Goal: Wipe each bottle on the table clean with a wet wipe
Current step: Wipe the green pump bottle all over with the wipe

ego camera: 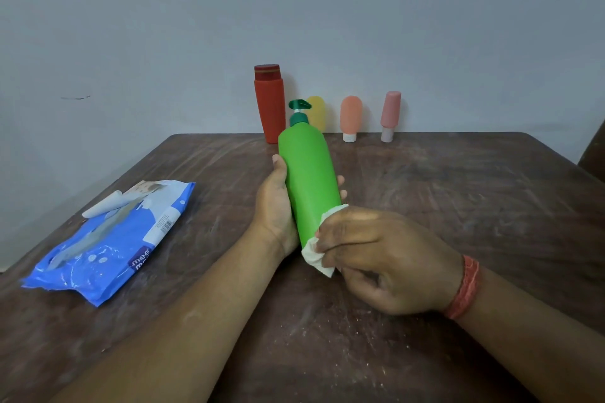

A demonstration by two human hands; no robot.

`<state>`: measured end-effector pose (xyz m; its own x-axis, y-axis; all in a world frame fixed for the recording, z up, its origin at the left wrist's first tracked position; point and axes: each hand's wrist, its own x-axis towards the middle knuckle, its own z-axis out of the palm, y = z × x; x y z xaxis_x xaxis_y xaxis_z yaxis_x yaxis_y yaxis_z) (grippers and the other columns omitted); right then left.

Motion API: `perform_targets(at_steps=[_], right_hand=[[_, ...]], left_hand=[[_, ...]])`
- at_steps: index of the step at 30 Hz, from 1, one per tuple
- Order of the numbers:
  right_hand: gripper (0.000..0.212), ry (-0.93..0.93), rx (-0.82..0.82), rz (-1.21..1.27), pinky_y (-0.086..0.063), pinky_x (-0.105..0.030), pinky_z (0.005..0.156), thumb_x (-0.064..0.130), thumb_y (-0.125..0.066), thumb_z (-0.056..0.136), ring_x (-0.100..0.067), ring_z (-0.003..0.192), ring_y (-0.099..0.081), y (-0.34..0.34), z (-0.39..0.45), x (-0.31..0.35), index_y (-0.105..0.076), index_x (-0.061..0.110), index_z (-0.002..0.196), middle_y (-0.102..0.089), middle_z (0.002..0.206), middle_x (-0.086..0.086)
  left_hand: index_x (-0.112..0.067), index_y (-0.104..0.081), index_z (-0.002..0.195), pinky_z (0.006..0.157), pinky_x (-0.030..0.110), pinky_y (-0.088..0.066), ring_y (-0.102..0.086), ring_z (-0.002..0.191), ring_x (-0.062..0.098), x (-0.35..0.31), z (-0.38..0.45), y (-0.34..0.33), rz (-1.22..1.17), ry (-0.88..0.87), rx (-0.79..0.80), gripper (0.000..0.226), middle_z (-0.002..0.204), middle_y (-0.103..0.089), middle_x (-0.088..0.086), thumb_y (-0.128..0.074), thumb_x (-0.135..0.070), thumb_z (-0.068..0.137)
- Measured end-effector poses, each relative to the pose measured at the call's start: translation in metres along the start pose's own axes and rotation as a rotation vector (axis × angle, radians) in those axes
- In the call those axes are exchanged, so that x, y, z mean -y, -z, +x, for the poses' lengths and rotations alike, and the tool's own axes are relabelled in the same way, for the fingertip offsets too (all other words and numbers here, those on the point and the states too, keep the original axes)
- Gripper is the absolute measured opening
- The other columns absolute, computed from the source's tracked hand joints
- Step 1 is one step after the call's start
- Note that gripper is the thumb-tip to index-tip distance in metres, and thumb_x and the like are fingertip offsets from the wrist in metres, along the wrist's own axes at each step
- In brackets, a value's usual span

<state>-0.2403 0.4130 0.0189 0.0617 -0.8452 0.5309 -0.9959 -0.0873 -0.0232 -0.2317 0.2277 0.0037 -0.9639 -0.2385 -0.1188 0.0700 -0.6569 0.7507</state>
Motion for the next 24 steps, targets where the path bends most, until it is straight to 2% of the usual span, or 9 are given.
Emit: perform_targets(at_steps=[2,6,10,13,15,18,21,24], right_hand=[[0.02,-0.059,-0.033,-0.032,-0.052,-0.037,0.089,0.002,-0.059,0.086,-0.023,0.107,-0.063,0.0,-0.002,-0.007,-0.074,0.005,0.098,-0.07,0.11,-0.006],[0.023,-0.133,-0.07,-0.028,-0.051,-0.036,0.088,0.002,-0.058,0.088,-0.02,0.107,-0.062,-0.003,-0.005,-0.011,-0.073,0.005,0.104,-0.069,0.109,-0.004],[0.031,-0.115,-0.061,-0.008,-0.05,-0.036,0.095,0.002,-0.048,0.091,-0.021,0.117,-0.059,-0.007,-0.005,-0.009,-0.071,0.004,0.112,-0.066,0.12,-0.005],[0.041,-0.22,-0.118,-0.063,-0.045,-0.038,0.106,0.003,-0.04,0.091,-0.022,0.124,-0.056,-0.006,0.001,-0.014,-0.066,0.003,0.123,-0.063,0.129,-0.008],[0.046,-0.292,-0.16,-0.103,-0.04,-0.037,0.111,0.004,-0.038,0.09,-0.024,0.129,-0.052,-0.003,0.002,-0.017,-0.062,0.003,0.129,-0.059,0.134,-0.01],[0.044,-0.206,-0.122,-0.118,-0.037,-0.034,0.113,0.0,-0.043,0.089,-0.024,0.13,-0.05,-0.003,-0.002,-0.014,-0.061,0.001,0.13,-0.057,0.136,-0.011],[0.034,-0.077,-0.1,-0.11,-0.045,-0.037,0.105,-0.004,-0.05,0.093,-0.027,0.122,-0.055,-0.009,-0.003,-0.013,-0.066,0.0,0.123,-0.062,0.128,-0.012],[0.025,-0.101,-0.227,-0.218,-0.046,-0.032,0.102,0.001,-0.056,0.096,-0.028,0.106,-0.061,-0.008,0.004,-0.018,-0.071,0.002,0.116,-0.068,0.117,-0.01]], left_hand=[[0.0,-0.068,0.116,0.075,0.045,-0.064,-0.075,0.082,0.038,-0.003,0.002,0.005,-0.041,-0.023,-0.028,0.087,0.103,-0.073,0.029,-0.025,-0.074,0.098],[-0.004,-0.074,0.11,0.066,0.038,-0.063,-0.075,0.08,0.035,-0.01,0.003,0.013,-0.058,-0.075,-0.07,0.089,0.104,-0.075,0.025,-0.021,-0.074,0.098],[-0.004,-0.072,0.115,0.068,0.036,-0.062,-0.075,0.08,0.034,-0.015,0.001,0.015,-0.087,-0.099,-0.05,0.088,0.105,-0.075,0.024,-0.019,-0.072,0.099],[-0.001,-0.075,0.109,0.068,0.043,-0.063,-0.075,0.081,0.035,-0.009,-0.003,0.008,-0.07,-0.022,0.046,0.087,0.104,-0.074,0.026,-0.024,-0.071,0.099],[-0.001,-0.073,0.112,0.071,0.045,-0.063,-0.075,0.085,0.035,-0.005,-0.004,0.002,-0.038,0.009,0.078,0.083,0.104,-0.074,0.026,-0.029,-0.07,0.098],[0.0,-0.077,0.107,0.07,0.045,-0.063,-0.075,0.086,0.035,-0.009,-0.005,0.003,-0.05,0.027,0.124,0.088,0.103,-0.074,0.026,-0.026,-0.071,0.098],[0.002,-0.072,0.112,0.067,0.04,-0.063,-0.076,0.083,0.033,-0.017,-0.005,0.009,-0.07,0.006,0.115,0.088,0.101,-0.075,0.026,-0.023,-0.069,0.1],[0.0,-0.075,0.109,0.069,0.042,-0.063,-0.076,0.082,0.032,-0.015,-0.009,0.006,-0.04,0.045,0.135,0.085,0.1,-0.075,0.024,-0.027,-0.07,0.099]])
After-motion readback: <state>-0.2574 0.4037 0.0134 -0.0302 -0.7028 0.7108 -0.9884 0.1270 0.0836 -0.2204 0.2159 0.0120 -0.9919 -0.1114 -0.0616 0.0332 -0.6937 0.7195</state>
